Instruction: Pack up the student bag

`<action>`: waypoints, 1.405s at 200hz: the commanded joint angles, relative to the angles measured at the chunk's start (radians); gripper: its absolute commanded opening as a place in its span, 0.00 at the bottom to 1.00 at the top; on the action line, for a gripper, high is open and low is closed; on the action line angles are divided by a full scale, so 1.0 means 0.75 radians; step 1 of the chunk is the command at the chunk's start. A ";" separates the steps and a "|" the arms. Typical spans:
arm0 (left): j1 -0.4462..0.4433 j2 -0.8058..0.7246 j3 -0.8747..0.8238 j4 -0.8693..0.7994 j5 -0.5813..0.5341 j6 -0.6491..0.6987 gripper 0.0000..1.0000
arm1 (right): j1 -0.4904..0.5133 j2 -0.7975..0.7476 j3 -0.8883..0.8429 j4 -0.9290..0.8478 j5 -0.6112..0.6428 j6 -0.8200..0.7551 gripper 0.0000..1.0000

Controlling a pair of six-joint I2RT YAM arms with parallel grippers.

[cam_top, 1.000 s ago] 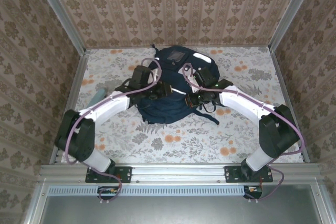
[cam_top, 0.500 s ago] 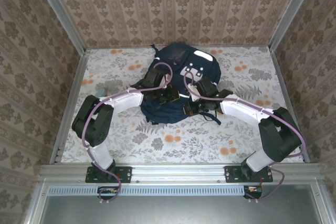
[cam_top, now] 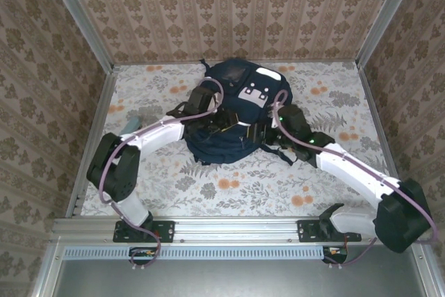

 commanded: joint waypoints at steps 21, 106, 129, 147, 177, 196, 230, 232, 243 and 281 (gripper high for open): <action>-0.050 -0.167 -0.081 -0.152 -0.155 0.069 0.42 | -0.043 0.072 0.060 -0.131 0.072 0.339 0.71; -0.315 -0.170 -0.095 -0.244 -0.416 0.041 0.36 | -0.041 0.356 0.193 0.046 -0.174 0.550 0.46; -0.323 -0.122 -0.100 -0.173 -0.350 0.010 0.36 | -0.041 0.372 0.198 0.055 -0.181 0.561 0.40; -0.324 -0.096 -0.088 -0.137 -0.313 0.005 0.36 | -0.041 0.381 0.197 0.060 -0.182 0.563 0.37; -0.325 -0.056 -0.059 -0.120 -0.283 0.007 0.34 | -0.039 0.412 0.204 0.083 -0.211 0.563 0.31; -0.325 -0.039 -0.046 -0.102 -0.279 0.011 0.32 | -0.039 0.427 0.212 0.093 -0.226 0.565 0.29; -0.325 -0.004 -0.020 -0.097 -0.279 0.008 0.27 | -0.037 0.433 0.216 0.095 -0.233 0.563 0.24; -0.324 -0.004 -0.019 -0.097 -0.281 0.006 0.27 | -0.037 0.433 0.217 0.096 -0.232 0.563 0.24; -0.325 -0.005 -0.020 -0.091 -0.285 0.001 0.26 | -0.037 0.433 0.216 0.095 -0.234 0.563 0.22; -0.323 0.015 0.008 -0.146 -0.328 0.004 0.22 | -0.035 0.428 0.214 0.100 -0.238 0.568 0.19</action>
